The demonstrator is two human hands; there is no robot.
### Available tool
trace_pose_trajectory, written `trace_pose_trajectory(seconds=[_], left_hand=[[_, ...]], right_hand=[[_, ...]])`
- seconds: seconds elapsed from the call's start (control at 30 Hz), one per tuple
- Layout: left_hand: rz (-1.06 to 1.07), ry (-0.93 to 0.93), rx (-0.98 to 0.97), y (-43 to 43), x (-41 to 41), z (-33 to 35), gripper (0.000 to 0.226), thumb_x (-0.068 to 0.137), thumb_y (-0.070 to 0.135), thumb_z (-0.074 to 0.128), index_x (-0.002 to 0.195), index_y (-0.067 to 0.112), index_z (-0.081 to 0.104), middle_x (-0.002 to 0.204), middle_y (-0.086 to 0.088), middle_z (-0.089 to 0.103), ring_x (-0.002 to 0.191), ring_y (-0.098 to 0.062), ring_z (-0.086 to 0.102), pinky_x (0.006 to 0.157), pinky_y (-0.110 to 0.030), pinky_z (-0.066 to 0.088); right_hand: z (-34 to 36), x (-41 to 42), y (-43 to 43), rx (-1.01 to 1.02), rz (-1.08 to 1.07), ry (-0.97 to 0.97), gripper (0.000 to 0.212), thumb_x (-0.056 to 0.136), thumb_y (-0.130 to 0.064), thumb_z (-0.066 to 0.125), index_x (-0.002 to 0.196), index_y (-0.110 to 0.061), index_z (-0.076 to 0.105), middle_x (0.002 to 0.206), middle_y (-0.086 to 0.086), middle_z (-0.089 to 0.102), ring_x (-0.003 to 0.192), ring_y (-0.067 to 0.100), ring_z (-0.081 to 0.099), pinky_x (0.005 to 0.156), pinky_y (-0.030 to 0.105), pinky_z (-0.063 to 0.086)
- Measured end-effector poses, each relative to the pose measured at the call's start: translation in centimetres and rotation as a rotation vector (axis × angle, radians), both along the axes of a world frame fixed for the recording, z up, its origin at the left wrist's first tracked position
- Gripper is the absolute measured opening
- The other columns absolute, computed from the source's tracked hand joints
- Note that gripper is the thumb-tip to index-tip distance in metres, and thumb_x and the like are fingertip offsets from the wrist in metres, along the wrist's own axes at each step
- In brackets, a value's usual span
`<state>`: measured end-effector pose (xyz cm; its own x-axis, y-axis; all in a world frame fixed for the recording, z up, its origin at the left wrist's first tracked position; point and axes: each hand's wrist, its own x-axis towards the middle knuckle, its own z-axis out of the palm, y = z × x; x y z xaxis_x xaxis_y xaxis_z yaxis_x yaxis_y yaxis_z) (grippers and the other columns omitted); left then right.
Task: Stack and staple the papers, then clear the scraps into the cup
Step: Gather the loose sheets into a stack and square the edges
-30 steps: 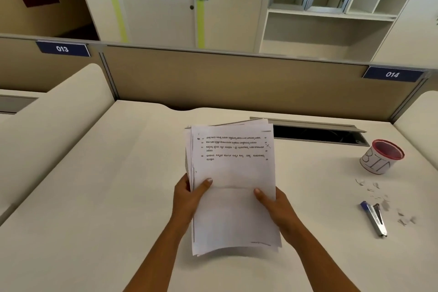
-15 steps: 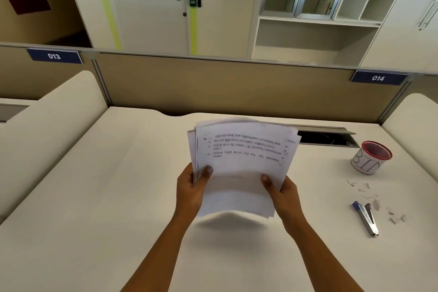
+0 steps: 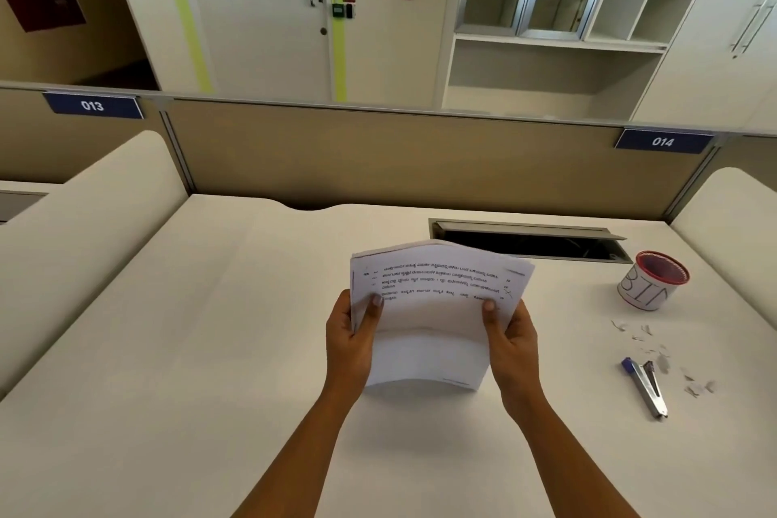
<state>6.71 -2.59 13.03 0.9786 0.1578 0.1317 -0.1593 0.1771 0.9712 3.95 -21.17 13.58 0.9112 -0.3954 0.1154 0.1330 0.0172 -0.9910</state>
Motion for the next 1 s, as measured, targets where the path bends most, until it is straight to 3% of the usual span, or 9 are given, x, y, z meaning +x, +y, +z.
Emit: trace_pose_trajectory(seconds=[0.1, 0.2, 0.37, 0.53, 0.67, 0.83, 1.0], left_hand=[[0.026, -0.029, 0.005, 0.0, 0.0, 0.6, 0.027, 0.086, 0.030, 0.054, 0.113, 0.023, 0.057, 0.109, 0.000, 0.066, 0.098, -0.014, 0.063, 0.076, -0.022, 0.054], [0.039, -0.060, 0.012, -0.1, 0.2, 0.9, 0.033, 0.089, 0.031, 0.051, 0.116, 0.014, 0.056, 0.109, -0.006, 0.065, 0.100, -0.022, 0.062, 0.079, -0.030, 0.056], [0.024, -0.086, 0.023, -0.6, 0.2, 1.3, 0.036, 0.090, 0.035, 0.045, 0.119, 0.014, 0.052, 0.110, -0.008, 0.063, 0.100, -0.024, 0.061, 0.080, -0.034, 0.058], [0.035, -0.089, 0.015, -1.1, 0.3, 1.9, 0.035, 0.089, 0.034, 0.043, 0.118, 0.014, 0.050, 0.107, -0.006, 0.061, 0.095, -0.020, 0.061, 0.071, -0.021, 0.055], [0.016, -0.084, 0.022, -1.1, 0.2, 1.5, 0.034, 0.089, 0.034, 0.041, 0.116, 0.014, 0.048, 0.108, -0.005, 0.060, 0.096, -0.020, 0.060, 0.071, -0.019, 0.055], [0.023, -0.062, 0.019, -1.3, 0.2, 0.5, 0.023, 0.094, 0.026, 0.041, 0.116, 0.020, 0.047, 0.110, -0.001, 0.059, 0.098, -0.012, 0.060, 0.071, -0.015, 0.052], [0.042, -0.081, 0.035, -1.4, 0.3, 0.5, 0.021, 0.097, 0.018, 0.040, 0.117, 0.016, 0.045, 0.109, 0.003, 0.058, 0.092, 0.007, 0.059, 0.069, -0.011, 0.051]], right_hand=[[0.5, -0.2, 0.0, 0.006, 0.002, -0.051, 0.022, 0.094, -0.034, 0.047, 0.114, -0.024, 0.051, 0.106, 0.000, 0.064, 0.087, 0.010, 0.066, 0.065, 0.026, 0.057], [0.8, -0.4, 0.2, 0.016, 0.002, -0.105, 0.023, 0.099, -0.024, 0.040, 0.121, -0.018, 0.045, 0.104, -0.001, 0.062, 0.082, 0.002, 0.064, 0.063, 0.019, 0.054], [1.2, -0.2, 0.6, -0.007, -0.022, -0.119, 0.026, 0.101, -0.025, 0.035, 0.120, -0.021, 0.052, 0.106, 0.001, 0.064, 0.087, 0.009, 0.064, 0.066, 0.023, 0.055], [1.4, -0.1, 0.7, -0.018, -0.048, -0.120, 0.028, 0.100, -0.029, 0.035, 0.121, -0.022, 0.052, 0.107, 0.002, 0.065, 0.090, 0.013, 0.064, 0.067, 0.026, 0.056], [1.2, -0.3, 0.7, 0.021, -0.045, -0.116, 0.024, 0.097, -0.035, 0.035, 0.114, -0.030, 0.051, 0.104, 0.001, 0.063, 0.087, 0.012, 0.064, 0.067, 0.028, 0.057], [0.3, -0.5, 0.9, 0.026, -0.072, -0.079, 0.025, 0.100, -0.029, 0.035, 0.118, -0.027, 0.054, 0.110, 0.007, 0.063, 0.098, 0.027, 0.062, 0.078, 0.044, 0.057], [0.7, -0.3, 0.9, 0.024, -0.089, -0.110, 0.025, 0.099, -0.032, 0.037, 0.117, -0.025, 0.053, 0.107, 0.003, 0.064, 0.094, 0.020, 0.063, 0.075, 0.036, 0.058]])
